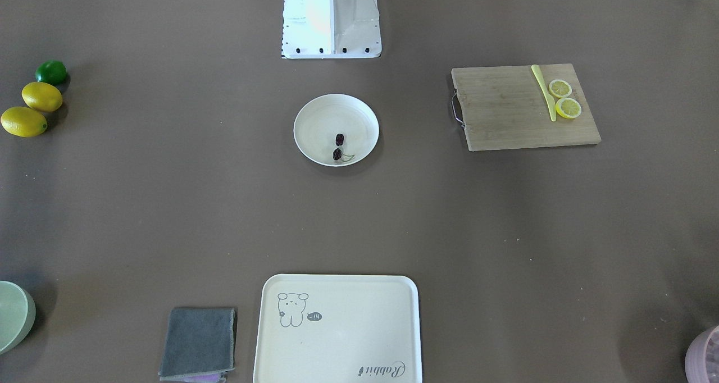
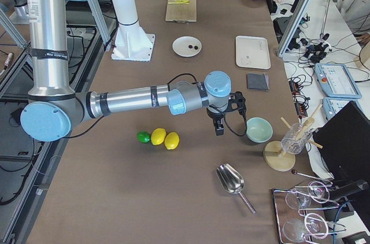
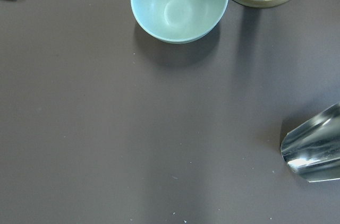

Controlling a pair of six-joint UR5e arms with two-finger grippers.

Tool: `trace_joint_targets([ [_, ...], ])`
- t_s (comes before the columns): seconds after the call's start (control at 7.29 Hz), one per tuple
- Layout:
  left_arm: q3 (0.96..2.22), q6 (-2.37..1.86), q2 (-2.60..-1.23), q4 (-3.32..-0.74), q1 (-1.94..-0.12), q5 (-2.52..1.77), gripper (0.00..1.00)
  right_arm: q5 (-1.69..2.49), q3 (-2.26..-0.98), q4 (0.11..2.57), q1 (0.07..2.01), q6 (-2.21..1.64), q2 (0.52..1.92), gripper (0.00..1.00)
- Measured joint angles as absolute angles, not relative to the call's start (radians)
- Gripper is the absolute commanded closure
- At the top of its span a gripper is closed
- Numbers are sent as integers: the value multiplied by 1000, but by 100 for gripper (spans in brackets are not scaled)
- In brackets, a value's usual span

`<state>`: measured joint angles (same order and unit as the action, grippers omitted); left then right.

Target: Place red cherry on plate

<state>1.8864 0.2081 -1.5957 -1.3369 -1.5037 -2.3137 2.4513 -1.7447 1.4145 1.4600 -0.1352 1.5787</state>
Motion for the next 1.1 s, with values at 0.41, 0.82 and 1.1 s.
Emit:
trace_joint_targets([
  [0.41, 1883, 208, -1595, -1340, -1509, -2315, 2, 2450, -1743, 1412, 1460, -131, 1578, 0],
  [0.82, 1879, 207, -1596, -1341, -1509, -2314, 2, 2453, -1743, 1410, 1460, -123, 1580, 0],
  [1.1, 1873, 207, -1597, -1341, -1509, -2313, 2, 2454, -1740, 1411, 1460, -123, 1572, 0],
])
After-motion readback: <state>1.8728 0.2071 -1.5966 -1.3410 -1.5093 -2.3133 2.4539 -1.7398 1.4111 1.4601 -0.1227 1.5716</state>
